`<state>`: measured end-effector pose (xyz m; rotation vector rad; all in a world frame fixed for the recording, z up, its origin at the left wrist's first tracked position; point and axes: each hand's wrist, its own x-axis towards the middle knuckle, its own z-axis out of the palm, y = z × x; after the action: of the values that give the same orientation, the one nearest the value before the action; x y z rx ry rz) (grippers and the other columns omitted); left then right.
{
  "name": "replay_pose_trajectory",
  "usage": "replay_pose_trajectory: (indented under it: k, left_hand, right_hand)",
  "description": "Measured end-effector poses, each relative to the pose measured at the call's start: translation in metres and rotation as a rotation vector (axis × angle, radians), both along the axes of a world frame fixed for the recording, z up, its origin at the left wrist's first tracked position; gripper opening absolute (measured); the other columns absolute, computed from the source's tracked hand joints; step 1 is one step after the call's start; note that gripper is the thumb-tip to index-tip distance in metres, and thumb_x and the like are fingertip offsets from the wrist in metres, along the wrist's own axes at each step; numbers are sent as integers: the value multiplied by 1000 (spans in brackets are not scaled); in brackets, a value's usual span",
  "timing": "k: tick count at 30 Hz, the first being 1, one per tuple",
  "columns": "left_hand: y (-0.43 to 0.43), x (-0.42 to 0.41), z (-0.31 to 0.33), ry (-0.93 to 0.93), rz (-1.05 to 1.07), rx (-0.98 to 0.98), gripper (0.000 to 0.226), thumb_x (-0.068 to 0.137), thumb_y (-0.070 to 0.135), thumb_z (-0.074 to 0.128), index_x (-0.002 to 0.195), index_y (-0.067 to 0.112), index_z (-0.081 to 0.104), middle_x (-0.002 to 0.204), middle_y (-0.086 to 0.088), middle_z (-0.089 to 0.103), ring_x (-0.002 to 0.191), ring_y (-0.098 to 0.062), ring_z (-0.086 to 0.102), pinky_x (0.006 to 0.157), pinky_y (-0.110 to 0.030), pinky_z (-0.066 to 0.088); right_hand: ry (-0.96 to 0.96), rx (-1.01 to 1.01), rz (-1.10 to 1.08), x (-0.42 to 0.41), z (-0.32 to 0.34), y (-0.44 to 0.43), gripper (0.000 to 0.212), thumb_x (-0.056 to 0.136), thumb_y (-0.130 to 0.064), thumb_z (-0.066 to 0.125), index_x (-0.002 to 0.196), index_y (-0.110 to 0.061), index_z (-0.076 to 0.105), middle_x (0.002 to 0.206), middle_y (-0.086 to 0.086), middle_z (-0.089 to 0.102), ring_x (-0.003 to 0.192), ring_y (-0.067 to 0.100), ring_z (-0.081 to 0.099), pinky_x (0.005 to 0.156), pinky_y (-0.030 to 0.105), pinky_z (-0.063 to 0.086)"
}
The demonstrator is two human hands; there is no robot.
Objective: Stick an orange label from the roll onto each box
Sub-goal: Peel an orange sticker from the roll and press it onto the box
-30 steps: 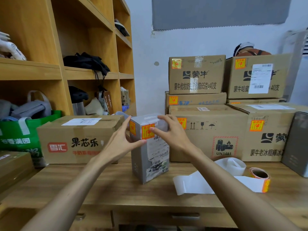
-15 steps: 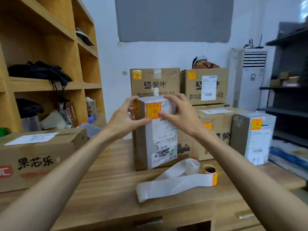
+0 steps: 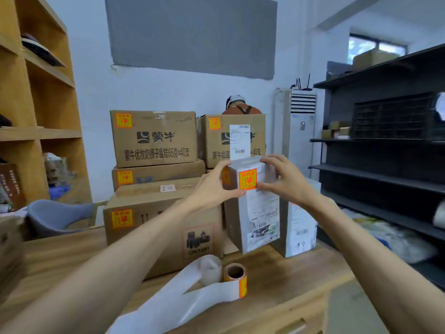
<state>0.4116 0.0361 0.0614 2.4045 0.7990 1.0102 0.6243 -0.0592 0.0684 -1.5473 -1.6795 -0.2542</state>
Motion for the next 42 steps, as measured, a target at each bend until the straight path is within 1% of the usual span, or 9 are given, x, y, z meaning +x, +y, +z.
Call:
replay_pose_trajectory:
  k: [2,5,8,11,16,27,33,39,42]
  left_hand:
    - [4,16,-6,9,-22,7,87,77,51,82,148,35,35,135,7,58,124,-14,54,98,-31,42]
    - [14,32,-16,70,38,89,92,73,70,74,149,43,31,144,8,54,130,-18,50,105,-44,42]
    - [19,43,-24,141,117,170,91,75,77,66,151,47,26,153,7,47,141,-23,38,115,-53,26]
    - [26,50,-31,172,137,196,94,73,83,61,152,49,22,156,5,43,145,-25,34,117,-53,17]
    - [31,54,-34,214,136,211,95,74,81,61,153,46,23,152,4,48,143,-23,40,118,-49,16]
    - [44,58,-58,316,150,292,97,74,88,53,154,42,24,162,5,31,150,-17,24,121,-60,10]
    - [42,60,-59,369,162,333,98,77,81,58,155,32,27,162,5,26,150,-18,21,124,-55,5]
    - [40,46,-42,446,87,290,102,78,79,59,159,33,18,164,2,26,152,-19,20,123,-54,10]
    - [37,25,-32,406,66,304,85,86,70,57,157,35,25,163,4,30,151,-18,23,124,-52,11]
  right_hand:
    - [-15,-12,-21,15,-5,0,71,78,-32,82,140,-19,50,142,1,45,127,14,43,107,29,37]
    - [-1,-51,-31,32,-12,1,73,79,-30,81,143,-19,47,145,0,41,125,14,43,106,30,39]
    - [-8,-66,-37,44,-21,2,70,81,-28,80,142,-21,47,146,-1,40,122,10,42,103,28,39]
    - [-28,-62,-60,52,-31,8,65,82,-29,78,139,-24,47,145,-1,40,122,15,46,103,32,42]
    - [-68,-62,-95,60,-43,18,66,83,-34,77,140,-24,47,146,-1,41,123,18,48,100,33,44]
    - [-255,-43,-165,65,-57,21,61,83,-42,74,136,-21,54,140,1,53,129,21,44,104,39,37]
    - [-253,-50,-178,62,-65,21,58,86,-42,71,137,-21,54,138,2,55,128,20,44,104,37,35]
    - [-258,-118,-193,56,-54,18,55,85,-44,69,133,-19,57,136,5,57,126,25,47,104,44,40]
    - [-255,-41,-183,43,-50,16,45,87,-37,68,127,-17,62,133,5,58,124,25,49,102,46,43]
